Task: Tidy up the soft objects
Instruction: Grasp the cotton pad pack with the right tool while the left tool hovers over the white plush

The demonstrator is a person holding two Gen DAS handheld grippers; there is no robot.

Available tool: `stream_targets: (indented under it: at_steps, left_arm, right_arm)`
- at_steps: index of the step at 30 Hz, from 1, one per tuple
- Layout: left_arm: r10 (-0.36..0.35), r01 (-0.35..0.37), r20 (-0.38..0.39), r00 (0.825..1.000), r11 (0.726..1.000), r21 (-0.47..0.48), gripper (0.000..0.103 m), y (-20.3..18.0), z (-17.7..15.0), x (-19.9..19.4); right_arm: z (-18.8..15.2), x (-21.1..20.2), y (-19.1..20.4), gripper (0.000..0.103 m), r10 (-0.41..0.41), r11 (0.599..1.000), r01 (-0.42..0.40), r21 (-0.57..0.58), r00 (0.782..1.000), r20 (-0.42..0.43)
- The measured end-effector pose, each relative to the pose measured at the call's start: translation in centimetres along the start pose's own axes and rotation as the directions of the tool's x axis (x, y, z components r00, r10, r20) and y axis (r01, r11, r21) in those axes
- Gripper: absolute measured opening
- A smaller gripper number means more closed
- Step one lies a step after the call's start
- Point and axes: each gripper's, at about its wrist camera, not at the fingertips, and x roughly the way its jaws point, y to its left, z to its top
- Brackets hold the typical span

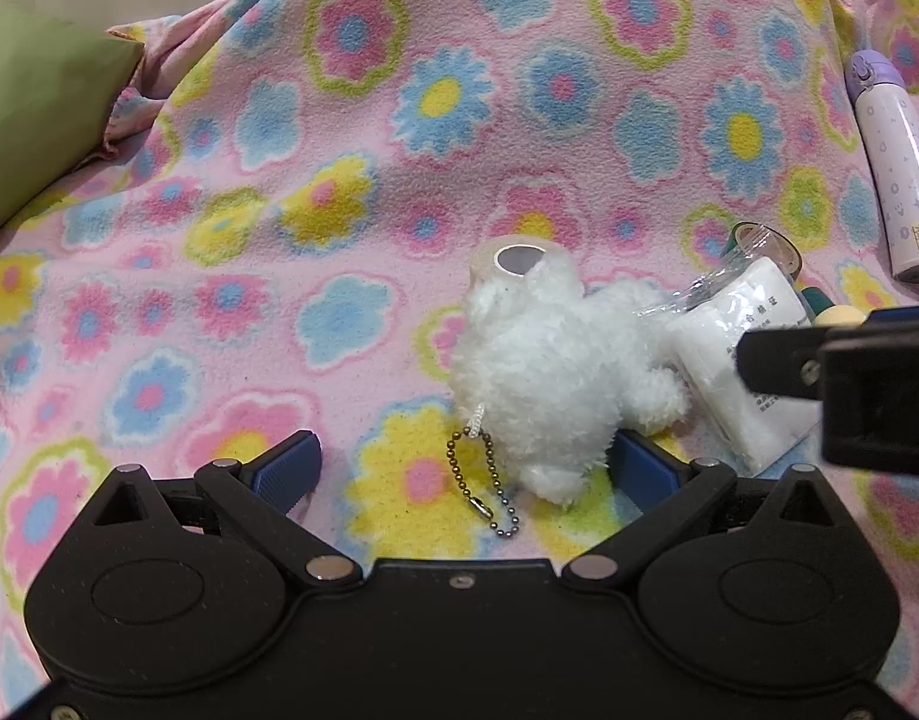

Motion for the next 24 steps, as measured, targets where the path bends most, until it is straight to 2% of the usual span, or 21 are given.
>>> stream_targets:
  at_steps: [7,9,10,12,16,21,24]
  left_arm:
    - [0.001,-0.001,0.001,1.0,1.0,-0.001,0.101,0.0,0.0,0.0]
    - [0.001,-0.001,0.0,1.0,1.0,-0.002,0.1,0.0,0.0,0.0]
    - [0.001,-0.001,0.0,1.0,1.0,-0.002,0.1,0.0,0.0,0.0]
    - [0.0,0.0,0.0,1.0,1.0,-0.002,0.1,0.0,0.0,0.0]
    - [0.0,0.0,0.0,1.0,1.0,-0.003,0.101,0.0,-0.1,0.0]
    - [0.0,0.0,0.0,1.0,1.0,-0.004,0.101,0.0,-0.1,0.1]
    - [0.0,0.0,0.0,1.0,1.0,-0.004,0.101,0.1,0.0,0.1]
  right_arm:
    - [-0.3,0.9,1.1,0.072,0.022,0.998,-0.024,-0.061,0.999,-0.027]
    - [-0.2,1.1,1.2,0.064,0.029,0.997,-0.031,-0.068,0.999,-0.033]
    - [0.0,1.4,1.2,0.051,0.043,0.997,-0.046,-0.066,0.998,-0.053]
    - [0.1,1.8,0.9,0.047,0.048,0.998,-0.052,-0.044,0.996,-0.076]
    - [0.2,1.3,0.1,0.045,0.043,0.999,-0.044,-0.011,0.996,-0.073]
    - [0.0,-1.2,-2.1,0.046,0.024,0.997,-0.019,0.072,0.998,-0.066]
    - [-0.7,-2.5,-3.7,0.046,-0.006,0.993,0.016,0.113,0.996,-0.094]
